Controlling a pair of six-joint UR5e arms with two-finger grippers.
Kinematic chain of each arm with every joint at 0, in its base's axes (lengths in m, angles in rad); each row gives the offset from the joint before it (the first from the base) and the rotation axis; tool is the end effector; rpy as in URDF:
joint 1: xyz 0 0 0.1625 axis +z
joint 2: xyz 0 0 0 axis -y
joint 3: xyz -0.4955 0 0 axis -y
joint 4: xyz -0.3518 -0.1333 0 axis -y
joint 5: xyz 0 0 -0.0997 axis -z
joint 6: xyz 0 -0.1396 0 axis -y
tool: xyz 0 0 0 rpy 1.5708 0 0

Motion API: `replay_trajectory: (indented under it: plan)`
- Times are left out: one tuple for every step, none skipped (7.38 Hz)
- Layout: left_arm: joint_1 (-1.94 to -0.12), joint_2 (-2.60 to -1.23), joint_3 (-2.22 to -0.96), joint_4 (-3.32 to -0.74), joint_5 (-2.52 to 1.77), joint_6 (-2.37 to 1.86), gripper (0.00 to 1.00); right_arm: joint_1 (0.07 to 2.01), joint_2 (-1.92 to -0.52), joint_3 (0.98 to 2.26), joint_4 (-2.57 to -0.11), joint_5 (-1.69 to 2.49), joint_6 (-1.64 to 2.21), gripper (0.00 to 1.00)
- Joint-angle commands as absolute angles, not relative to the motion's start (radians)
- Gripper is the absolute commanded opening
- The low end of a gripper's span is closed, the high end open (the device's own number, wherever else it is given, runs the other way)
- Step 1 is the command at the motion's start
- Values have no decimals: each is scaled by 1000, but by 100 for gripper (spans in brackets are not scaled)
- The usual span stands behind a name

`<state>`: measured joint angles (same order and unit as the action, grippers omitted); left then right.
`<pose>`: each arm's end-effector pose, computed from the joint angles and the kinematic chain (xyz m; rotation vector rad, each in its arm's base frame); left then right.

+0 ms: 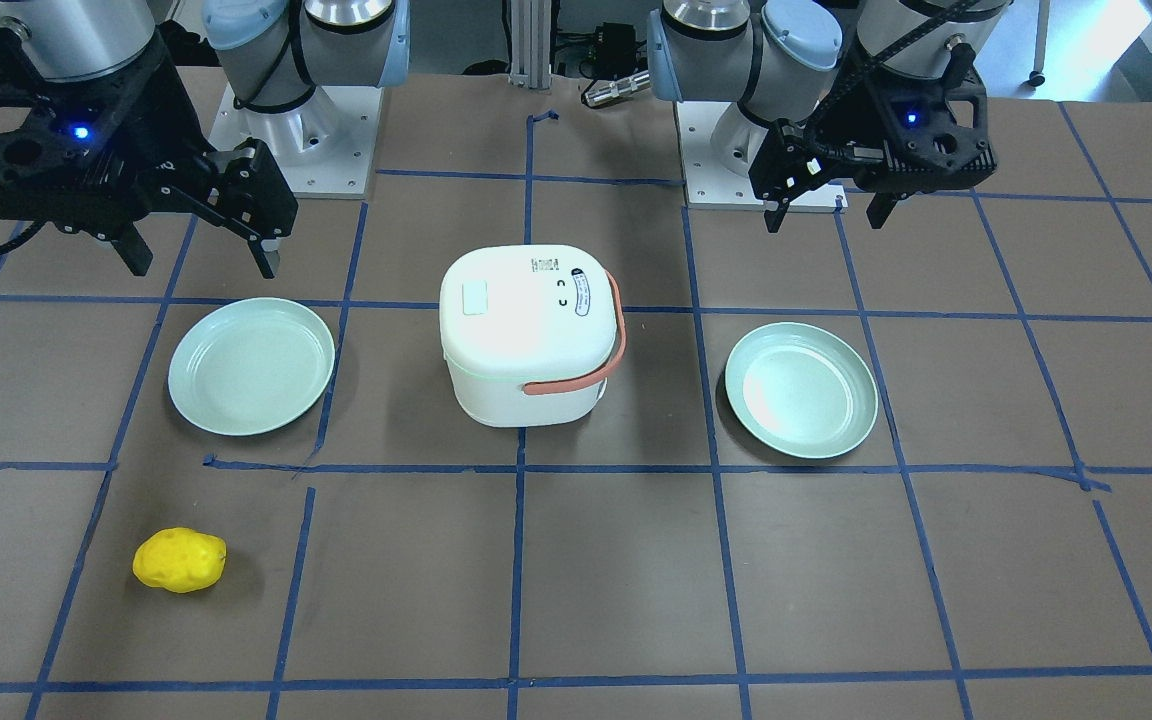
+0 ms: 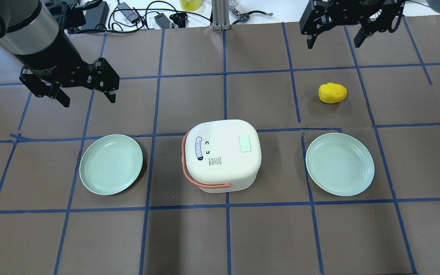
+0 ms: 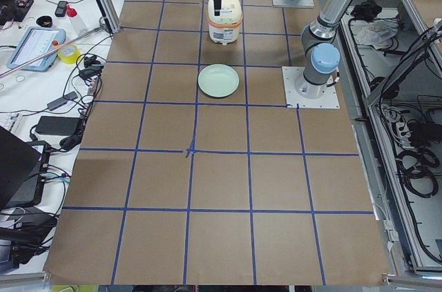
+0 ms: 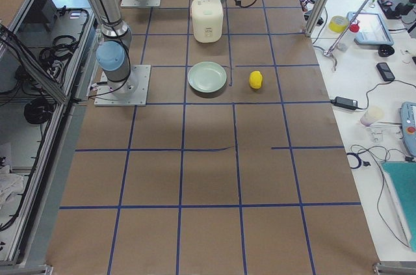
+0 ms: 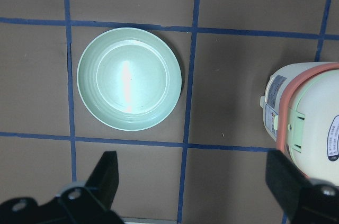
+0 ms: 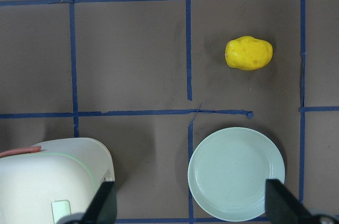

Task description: Press rice cooker button

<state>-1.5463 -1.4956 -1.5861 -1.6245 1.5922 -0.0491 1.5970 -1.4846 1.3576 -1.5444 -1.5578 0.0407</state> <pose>-0.1201 -0.4176 0.5387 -0.1149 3.1181 -0.0101 0.1483 -0.5011 0.5718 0.0216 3.1213 -0.1564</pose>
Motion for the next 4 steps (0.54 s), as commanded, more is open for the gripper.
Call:
replay_trajectory:
  plan:
    - [-1546,-1496,-1586,-1624,1592,-49,100,1598,-1483,1358,-1543,-1557,41,77]
    - [-1546,-1496,-1586,-1624,1592,-49,100,1600,-1485,1358,-1537,-1548,38,32]
    - [-1546,-1496,-1586,-1624,1592,-51,100,1600,-1486,1356,-1528,-1545,38,17]
    - [-1546,-1496,-1586,-1624,1592,-49,100,1604,-1488,1358,-1526,-1542,40,10]
